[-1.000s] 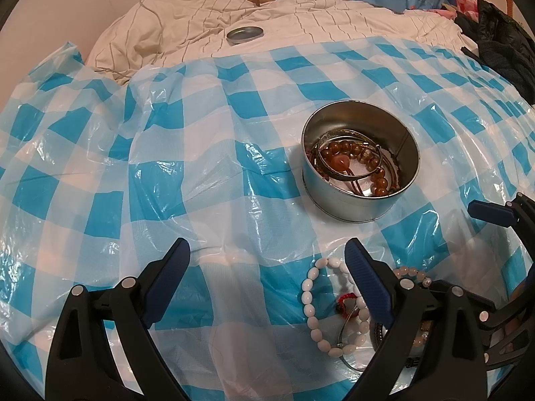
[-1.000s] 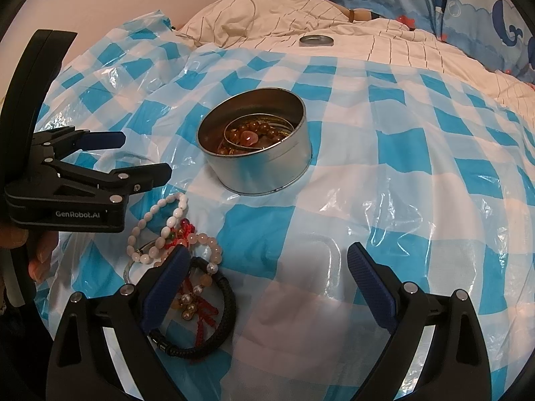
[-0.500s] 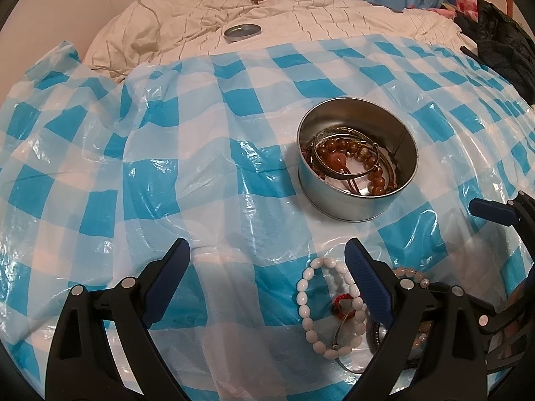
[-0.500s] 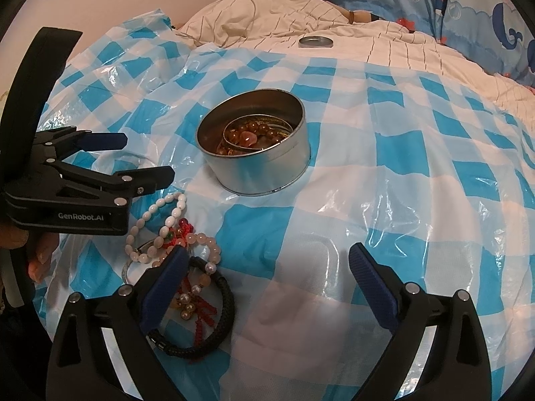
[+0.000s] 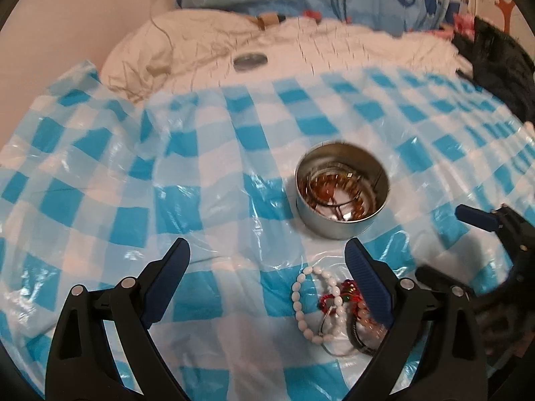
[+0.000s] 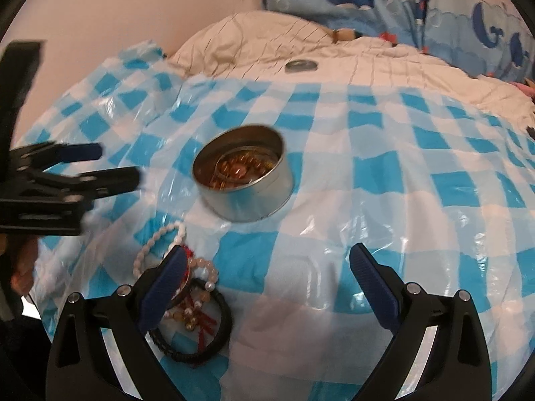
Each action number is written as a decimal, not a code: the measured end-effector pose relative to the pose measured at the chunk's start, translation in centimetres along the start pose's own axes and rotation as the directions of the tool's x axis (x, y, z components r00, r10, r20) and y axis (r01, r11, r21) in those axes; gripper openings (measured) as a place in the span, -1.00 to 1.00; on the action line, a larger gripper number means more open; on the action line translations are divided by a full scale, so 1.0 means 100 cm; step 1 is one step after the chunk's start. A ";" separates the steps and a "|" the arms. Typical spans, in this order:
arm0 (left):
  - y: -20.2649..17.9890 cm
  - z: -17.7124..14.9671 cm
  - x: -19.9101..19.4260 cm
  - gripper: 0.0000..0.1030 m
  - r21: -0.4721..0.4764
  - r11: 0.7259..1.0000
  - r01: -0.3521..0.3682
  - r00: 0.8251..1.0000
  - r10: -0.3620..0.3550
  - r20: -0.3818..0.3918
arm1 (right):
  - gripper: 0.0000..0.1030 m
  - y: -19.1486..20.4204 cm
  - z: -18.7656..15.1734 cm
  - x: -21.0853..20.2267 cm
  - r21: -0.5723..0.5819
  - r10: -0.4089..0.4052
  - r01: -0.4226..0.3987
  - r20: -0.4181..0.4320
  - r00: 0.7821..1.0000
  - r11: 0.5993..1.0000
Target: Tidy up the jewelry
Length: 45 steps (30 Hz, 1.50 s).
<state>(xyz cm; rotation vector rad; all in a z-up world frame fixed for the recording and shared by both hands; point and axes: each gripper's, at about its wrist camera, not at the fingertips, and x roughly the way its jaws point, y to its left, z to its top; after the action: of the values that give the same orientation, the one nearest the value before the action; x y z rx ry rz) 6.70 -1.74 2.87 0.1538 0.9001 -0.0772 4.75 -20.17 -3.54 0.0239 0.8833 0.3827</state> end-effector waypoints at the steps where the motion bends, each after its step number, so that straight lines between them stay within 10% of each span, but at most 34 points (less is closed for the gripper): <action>1: 0.006 -0.003 -0.006 0.80 -0.020 1.000 0.012 1.000 -0.012 0.024 | 0.82 -0.003 0.001 -0.003 0.016 -0.003 0.003 0.012 1.000 1.000; 13: 0.097 -0.086 -0.048 0.81 -0.342 0.940 0.008 0.995 0.025 0.093 | 0.82 0.006 -0.003 -0.030 0.105 0.013 -0.021 0.079 0.997 0.994; 29: 0.137 -0.165 -0.091 0.82 -0.503 0.862 -0.062 0.996 0.085 0.023 | 0.84 -0.005 -0.048 -0.063 0.235 0.001 -0.021 0.084 0.996 0.972; 45: 0.119 -0.165 -0.082 0.82 -0.494 0.868 -0.058 0.997 0.074 0.014 | 0.84 -0.023 -0.065 -0.053 0.339 0.034 -0.043 0.032 0.999 0.940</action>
<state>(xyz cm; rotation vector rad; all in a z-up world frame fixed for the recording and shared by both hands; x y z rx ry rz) -9.57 12.75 0.44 -0.2958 0.8549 0.2157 -2.45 -24.94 -4.11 0.3648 0.9164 0.2622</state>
